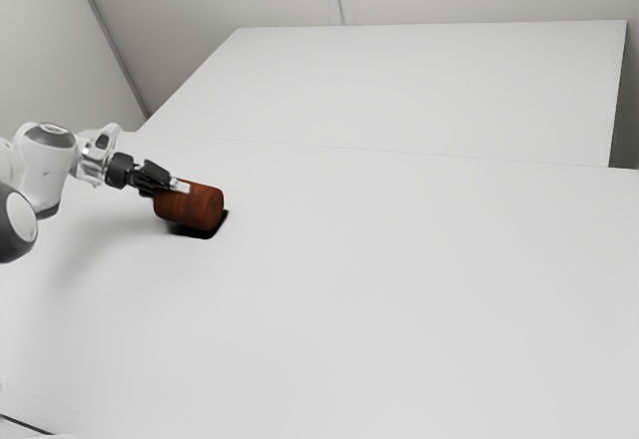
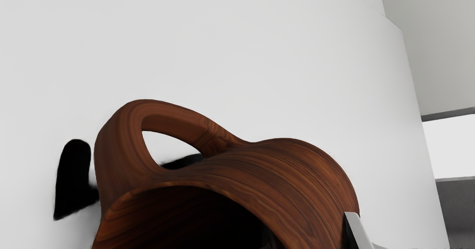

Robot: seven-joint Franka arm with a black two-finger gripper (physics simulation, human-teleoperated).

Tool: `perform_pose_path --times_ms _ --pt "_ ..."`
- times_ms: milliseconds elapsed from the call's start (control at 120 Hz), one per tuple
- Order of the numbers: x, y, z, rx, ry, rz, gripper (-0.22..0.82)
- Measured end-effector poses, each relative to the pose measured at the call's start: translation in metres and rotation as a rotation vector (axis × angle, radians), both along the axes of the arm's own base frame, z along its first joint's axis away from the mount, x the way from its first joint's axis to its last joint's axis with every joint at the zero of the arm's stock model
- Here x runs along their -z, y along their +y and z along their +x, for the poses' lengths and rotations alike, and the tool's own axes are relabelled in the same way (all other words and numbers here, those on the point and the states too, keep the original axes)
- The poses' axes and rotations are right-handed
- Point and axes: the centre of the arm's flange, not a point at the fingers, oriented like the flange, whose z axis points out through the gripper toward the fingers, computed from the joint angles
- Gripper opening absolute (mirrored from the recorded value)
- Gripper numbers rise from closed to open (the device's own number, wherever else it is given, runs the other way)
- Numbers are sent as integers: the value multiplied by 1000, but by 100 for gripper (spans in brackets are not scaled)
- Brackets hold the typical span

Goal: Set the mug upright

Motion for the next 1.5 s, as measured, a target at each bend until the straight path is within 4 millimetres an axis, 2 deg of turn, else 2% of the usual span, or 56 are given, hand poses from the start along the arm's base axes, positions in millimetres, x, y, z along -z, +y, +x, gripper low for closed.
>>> perform_pose_path --times_ms 92,183,300,367,433,517,650,883,1200,1342,1408,1500 --pt "-10 -7 0 12 -17 -3 -6" --pt "-20 -13 0 23 -30 -5 -14" --pt "-35 -22 -5 37 -40 1 -16" --pt "-52 -28 -10 45 -52 15 -16" --pt "-79 -38 -12 73 -69 58 -17" --pt "-123 -58 -15 135 -83 161 -17" --pt "-170 -95 -26 219 -62 298 -18" --pt "-210 -167 -45 326 30 502 -18" --pt "-222 -253 -72 357 117 709 -18" --pt "-222 -289 -84 354 132 769 -18" --pt "-216 -298 -90 338 143 786 -18" --pt "-206 -299 -97 294 160 804 -18"
